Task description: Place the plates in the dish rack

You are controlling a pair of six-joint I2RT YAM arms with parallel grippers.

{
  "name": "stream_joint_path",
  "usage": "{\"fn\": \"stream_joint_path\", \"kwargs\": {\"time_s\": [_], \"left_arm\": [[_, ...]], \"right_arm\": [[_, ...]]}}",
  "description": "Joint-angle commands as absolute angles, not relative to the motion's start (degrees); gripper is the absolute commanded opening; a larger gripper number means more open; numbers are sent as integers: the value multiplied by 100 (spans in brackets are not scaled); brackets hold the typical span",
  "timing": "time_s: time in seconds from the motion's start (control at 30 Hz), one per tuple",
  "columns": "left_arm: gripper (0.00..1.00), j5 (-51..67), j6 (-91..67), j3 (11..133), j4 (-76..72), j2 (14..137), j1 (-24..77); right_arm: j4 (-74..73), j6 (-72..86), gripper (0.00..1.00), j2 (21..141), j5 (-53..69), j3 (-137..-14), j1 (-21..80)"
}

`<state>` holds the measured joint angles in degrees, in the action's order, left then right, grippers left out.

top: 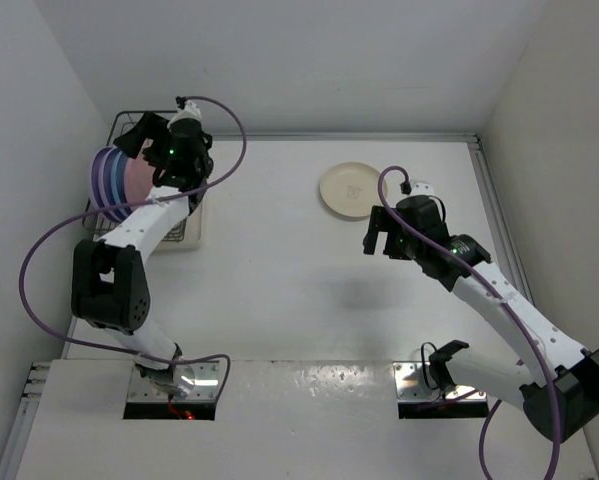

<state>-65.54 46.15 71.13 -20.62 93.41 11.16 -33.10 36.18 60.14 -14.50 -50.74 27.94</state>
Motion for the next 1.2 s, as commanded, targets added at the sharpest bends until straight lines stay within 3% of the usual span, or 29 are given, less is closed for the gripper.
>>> {"fn": "stream_joint_path", "kwargs": {"time_s": [0.0, 0.17, 0.33, 0.47, 0.5, 0.63, 0.83, 1.17], "left_arm": [[85, -6486, 3842, 7723, -1030, 9026, 1124], [86, -6040, 3079, 8603, 206, 8790, 1536], [86, -3603, 2401, 9367, 2132, 8832, 2565], [86, -1586, 1349, 10088, 3565, 10015, 2988], [86, -790, 1145, 10307, 3568, 10246, 2988], [85, 549, 99, 11132, 3568, 11485, 2786], [85, 528, -677, 12671, 3376, 13242, 2795], [85, 614, -1756, 12753, 2145, 14211, 2979]], "right_arm": [[-3182, 3595, 100, 6012, -1450, -5150, 2830], [-3340, 3665, 100, 6231, -1441, -5177, 2751], [-3243, 3770, 100, 6354, -1284, -5080, 2479], [-3085, 3788, 100, 6398, -1046, -4948, 2102], [-3085, 3788, 100, 6407, -1028, -4905, 2092], [-3129, 3656, 100, 6364, -1046, -4790, 2048], [-3313, 3568, 100, 6179, -1160, -4536, 2013], [-3595, 3595, 100, 6029, -1195, -4184, 1969]]}}
